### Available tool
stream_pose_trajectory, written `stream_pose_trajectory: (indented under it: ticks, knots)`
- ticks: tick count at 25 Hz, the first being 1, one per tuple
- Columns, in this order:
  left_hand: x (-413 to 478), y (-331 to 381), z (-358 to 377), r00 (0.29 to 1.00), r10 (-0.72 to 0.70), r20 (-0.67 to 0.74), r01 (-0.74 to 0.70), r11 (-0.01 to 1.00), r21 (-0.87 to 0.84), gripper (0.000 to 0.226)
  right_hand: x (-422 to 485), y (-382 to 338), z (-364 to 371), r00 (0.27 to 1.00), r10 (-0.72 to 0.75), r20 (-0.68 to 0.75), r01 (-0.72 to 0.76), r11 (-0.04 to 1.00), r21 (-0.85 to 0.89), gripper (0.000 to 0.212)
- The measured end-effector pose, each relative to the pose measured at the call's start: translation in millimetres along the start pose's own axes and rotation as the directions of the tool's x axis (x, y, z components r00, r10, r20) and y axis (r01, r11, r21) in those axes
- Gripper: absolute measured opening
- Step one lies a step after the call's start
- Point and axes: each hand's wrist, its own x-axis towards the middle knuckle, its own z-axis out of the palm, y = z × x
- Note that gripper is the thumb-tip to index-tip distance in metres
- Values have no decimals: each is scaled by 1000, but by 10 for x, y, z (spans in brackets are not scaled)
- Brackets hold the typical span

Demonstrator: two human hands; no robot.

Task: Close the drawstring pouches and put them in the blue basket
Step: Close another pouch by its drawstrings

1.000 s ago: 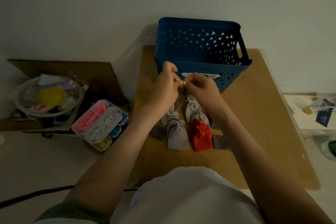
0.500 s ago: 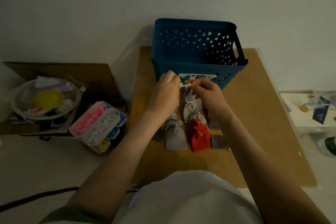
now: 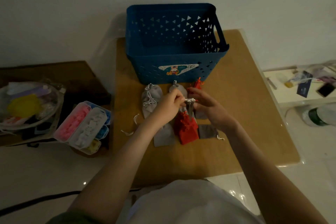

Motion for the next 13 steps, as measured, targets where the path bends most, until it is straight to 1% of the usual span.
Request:
stream_pose_trajectory:
  ticks: [2, 3, 4, 6, 7, 8, 10, 12, 13]
  knots:
    - [84, -66, 182, 996, -63, 69, 68, 995, -71, 16, -46, 156, -153, 997, 81, -13, -81, 995, -51, 20]
    - [119, -79, 282, 991, -104, 88, 112, 990, -83, 14, -52, 224, -226, 991, 120, -54, -123, 991, -59, 17]
    - [171, -100, 383, 982, -158, 99, 166, 983, -74, 16, -48, 271, -308, 981, 153, -117, -162, 984, -74, 18]
    - [219, -108, 489, 950, -296, 104, 296, 955, 15, 36, -16, 368, -430, 951, 215, -222, -237, 969, -77, 19]
    - [231, -118, 526, 932, -348, 99, 341, 937, 80, 41, 16, 440, -486, 939, 247, -242, -271, 960, -72, 18]
    - [243, -137, 562, 929, -361, 81, 344, 924, 165, 41, 65, 527, -526, 927, 278, -250, -307, 948, -85, 17]
    - [238, -150, 619, 944, -326, 44, 293, 893, 341, 33, 180, 710, -561, 913, 311, -264, -353, 927, -127, 18]
    - [240, -174, 688, 951, -307, 23, 275, 879, 389, 27, 270, 818, -546, 895, 332, -299, -372, 924, -87, 15]
    - [246, -190, 724, 947, -319, 29, 283, 875, 392, 26, 294, 848, -541, 894, 334, -299, -382, 916, -119, 16]
